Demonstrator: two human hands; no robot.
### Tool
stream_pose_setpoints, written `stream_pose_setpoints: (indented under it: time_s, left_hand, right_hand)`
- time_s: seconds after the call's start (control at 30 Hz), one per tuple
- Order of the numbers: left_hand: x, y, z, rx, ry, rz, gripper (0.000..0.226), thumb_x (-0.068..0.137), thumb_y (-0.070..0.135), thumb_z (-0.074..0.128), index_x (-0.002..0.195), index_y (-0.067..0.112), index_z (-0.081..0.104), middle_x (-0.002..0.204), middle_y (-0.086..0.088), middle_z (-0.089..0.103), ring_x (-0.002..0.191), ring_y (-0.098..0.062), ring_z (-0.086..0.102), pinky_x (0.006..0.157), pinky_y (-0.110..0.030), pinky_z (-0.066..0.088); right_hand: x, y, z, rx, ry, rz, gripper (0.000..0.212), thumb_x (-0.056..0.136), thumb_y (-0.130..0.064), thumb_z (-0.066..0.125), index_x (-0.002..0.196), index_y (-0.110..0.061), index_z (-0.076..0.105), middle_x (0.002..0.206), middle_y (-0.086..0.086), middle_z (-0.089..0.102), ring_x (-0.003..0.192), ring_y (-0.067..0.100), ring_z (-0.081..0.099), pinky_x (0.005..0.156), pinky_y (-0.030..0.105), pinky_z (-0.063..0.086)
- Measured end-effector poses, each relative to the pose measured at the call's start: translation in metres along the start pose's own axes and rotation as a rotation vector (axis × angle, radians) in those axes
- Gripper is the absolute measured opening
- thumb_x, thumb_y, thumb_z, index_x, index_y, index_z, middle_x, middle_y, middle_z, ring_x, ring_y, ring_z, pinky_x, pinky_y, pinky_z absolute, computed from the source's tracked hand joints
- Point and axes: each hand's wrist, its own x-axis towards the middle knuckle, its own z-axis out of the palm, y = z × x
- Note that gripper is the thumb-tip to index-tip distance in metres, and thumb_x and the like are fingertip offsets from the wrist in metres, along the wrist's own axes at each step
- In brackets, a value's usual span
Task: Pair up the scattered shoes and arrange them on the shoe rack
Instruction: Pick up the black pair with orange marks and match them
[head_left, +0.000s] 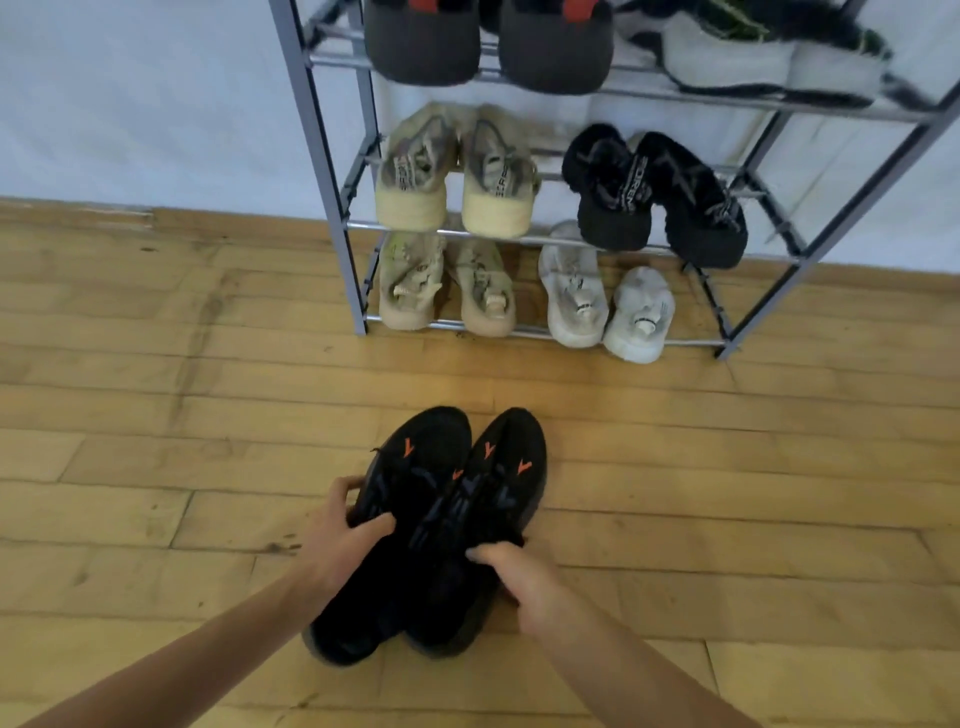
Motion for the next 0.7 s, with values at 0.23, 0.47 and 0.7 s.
stream_pose_setpoints:
  time_s: [0.23,0.47,0.7]
  left_hand:
    - [-0.007,0.045,-0.003,-0.381,-0.018,0.002,0.033,0.088,0.000,0.052,0.116,0.018,0.051,0.089,-0.013,0.065,0.073,-0.023,0.061,0.053,-0.026,0.050]
    - [-0.044,0.146,-0.014,-0.422,-0.183,0.278,0.047,0.085,0.007,0.063,0.126,0.030,0.051,0.108,-0.005,0.072,0.100,-0.024,0.066,0.076,-0.034,0.050]
    - [-0.125,0.244,-0.025,-0.466,-0.295,0.572,0.048,0.087,0.005,0.061,0.126,0.031,0.050,0.104,-0.005,0.075,0.103,-0.028,0.068,0.086,-0.041,0.052]
  right_hand:
    - [-0.018,-0.028,-0.025,-0.037,-0.062,-0.189,0.028,0.081,-0.001,0.063,0.102,-0.018,0.058,0.100,0.003,0.066,0.098,0.025,0.062,0.096,0.045,0.049]
    - [-0.097,-0.119,-0.078,0.105,-0.180,-0.501,0.039,0.083,0.004,0.060,0.115,-0.017,0.059,0.107,0.004,0.070,0.096,0.021,0.065,0.070,0.033,0.050]
    - [-0.214,-0.183,-0.115,0.107,-0.201,-0.824,0.031,0.085,0.007,0.057,0.102,-0.018,0.065,0.097,0.001,0.072,0.093,0.019,0.066,0.061,0.030,0.049]
